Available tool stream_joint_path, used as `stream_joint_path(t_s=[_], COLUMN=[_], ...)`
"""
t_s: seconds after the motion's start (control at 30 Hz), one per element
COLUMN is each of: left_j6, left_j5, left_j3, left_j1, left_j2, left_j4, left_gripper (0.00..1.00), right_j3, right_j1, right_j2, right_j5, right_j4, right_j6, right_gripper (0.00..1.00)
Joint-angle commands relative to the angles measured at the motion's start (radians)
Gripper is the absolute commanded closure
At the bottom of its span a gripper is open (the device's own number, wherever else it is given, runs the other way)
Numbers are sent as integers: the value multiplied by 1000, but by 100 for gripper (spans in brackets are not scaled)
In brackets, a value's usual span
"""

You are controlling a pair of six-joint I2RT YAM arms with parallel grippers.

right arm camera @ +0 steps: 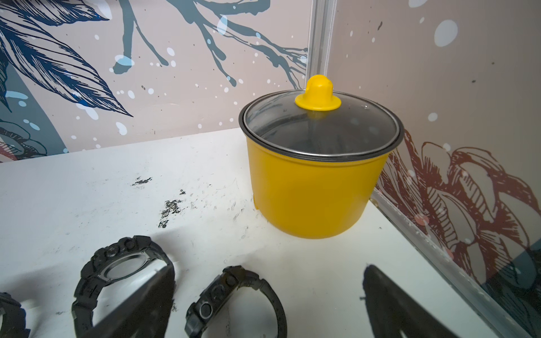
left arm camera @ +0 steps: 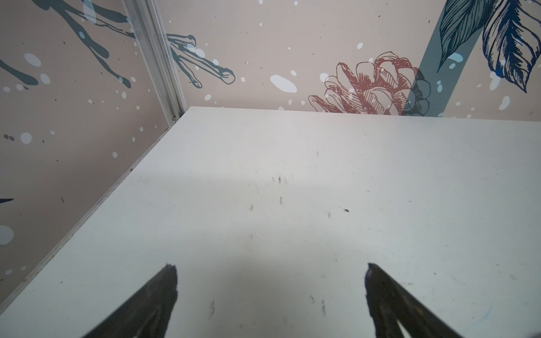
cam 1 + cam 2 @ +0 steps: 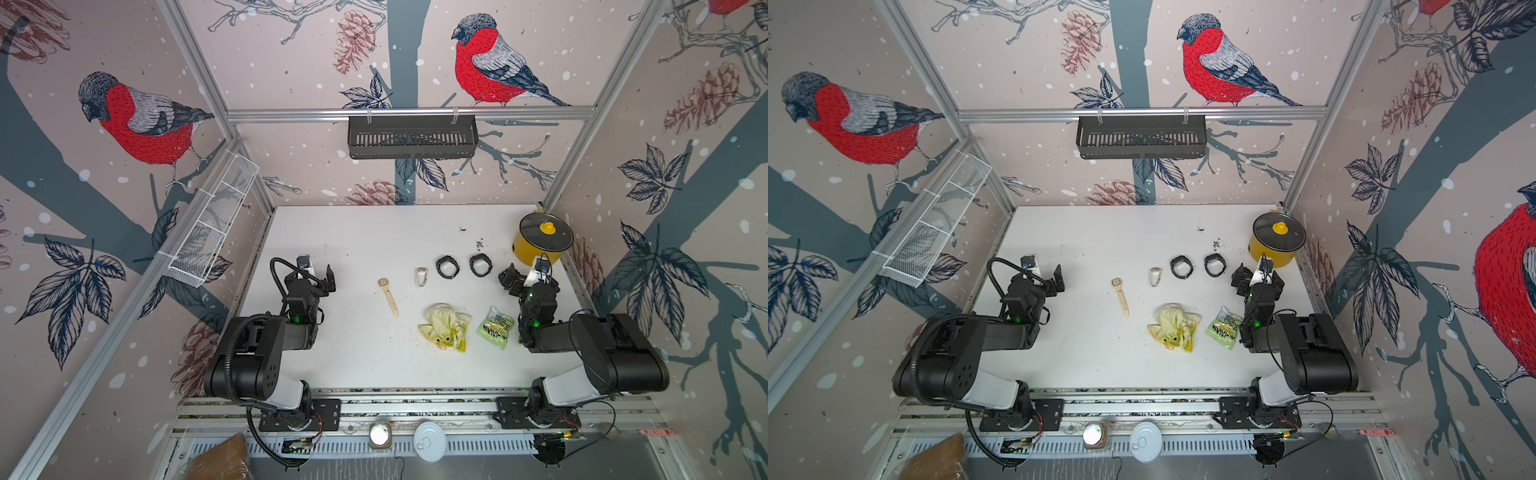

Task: Wipe the watch dial
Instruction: Reset both arms

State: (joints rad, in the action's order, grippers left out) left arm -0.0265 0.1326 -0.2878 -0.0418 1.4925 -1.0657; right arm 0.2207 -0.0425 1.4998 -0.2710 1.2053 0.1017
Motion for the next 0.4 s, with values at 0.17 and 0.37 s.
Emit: stream_joint_path(t_s=[0.17,0.37], left_j6=[0,0], left_j5=[-5,-5], left_j3=[-4,-4], left_j1=[5,4], left_j2=[-3,-3], left_j4=[-15,-16], left_gripper=[1,1], right_j3=[9,6], right_j1=[-3,-4], right_j2=[5,2], right_j5=[-19,-20], right_j4=[6,10], right_j6=[-3,-3], right_gripper=[0,0])
